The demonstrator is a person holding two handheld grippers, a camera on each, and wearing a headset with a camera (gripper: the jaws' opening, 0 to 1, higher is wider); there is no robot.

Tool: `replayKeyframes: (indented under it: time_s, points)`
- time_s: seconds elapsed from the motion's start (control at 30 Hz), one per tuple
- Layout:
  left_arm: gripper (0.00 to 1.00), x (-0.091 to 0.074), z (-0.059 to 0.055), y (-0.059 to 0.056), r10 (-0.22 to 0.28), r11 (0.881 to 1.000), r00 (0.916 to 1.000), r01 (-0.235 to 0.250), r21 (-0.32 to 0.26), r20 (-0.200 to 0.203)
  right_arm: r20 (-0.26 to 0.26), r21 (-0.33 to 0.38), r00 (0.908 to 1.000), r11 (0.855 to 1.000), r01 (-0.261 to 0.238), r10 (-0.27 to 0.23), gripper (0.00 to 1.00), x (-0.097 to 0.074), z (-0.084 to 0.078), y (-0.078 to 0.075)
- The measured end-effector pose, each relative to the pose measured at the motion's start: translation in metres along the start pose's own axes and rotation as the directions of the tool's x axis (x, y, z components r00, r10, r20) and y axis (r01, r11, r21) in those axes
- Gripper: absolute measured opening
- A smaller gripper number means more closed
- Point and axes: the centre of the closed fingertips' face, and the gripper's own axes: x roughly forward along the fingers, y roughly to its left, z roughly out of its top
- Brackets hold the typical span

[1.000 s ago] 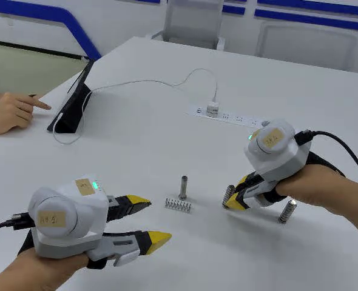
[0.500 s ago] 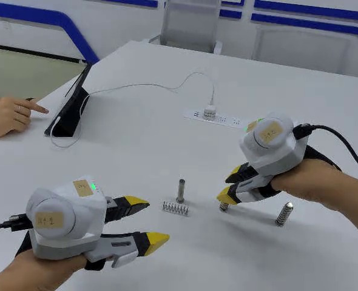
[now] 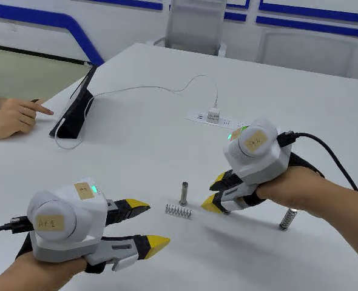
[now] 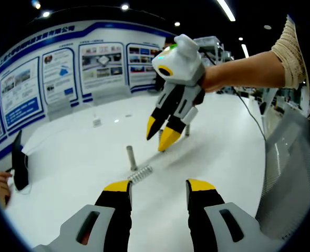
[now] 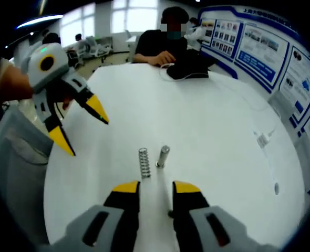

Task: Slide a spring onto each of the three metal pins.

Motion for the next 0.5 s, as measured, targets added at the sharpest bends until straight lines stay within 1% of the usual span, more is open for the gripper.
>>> replayKeyframes:
  time_s: [0.17,0.5]
  points:
    - [0.42,-0.001,-0.001,0.0,0.002,1.0,1.0,-0.002,-0.002,-0.001,-0.009,-0.011,0.9997,1.0,-0.022,0.022,0.25,0.011,0.001,0.009]
    - [0.41,-0.003,-0.003,0.004,0.008,1.0,0.9999,-0.008,-0.007,-0.007,-0.027,-0.031,0.9985,0.998,-0.049,0.048,0.2,0.031,0.001,0.015]
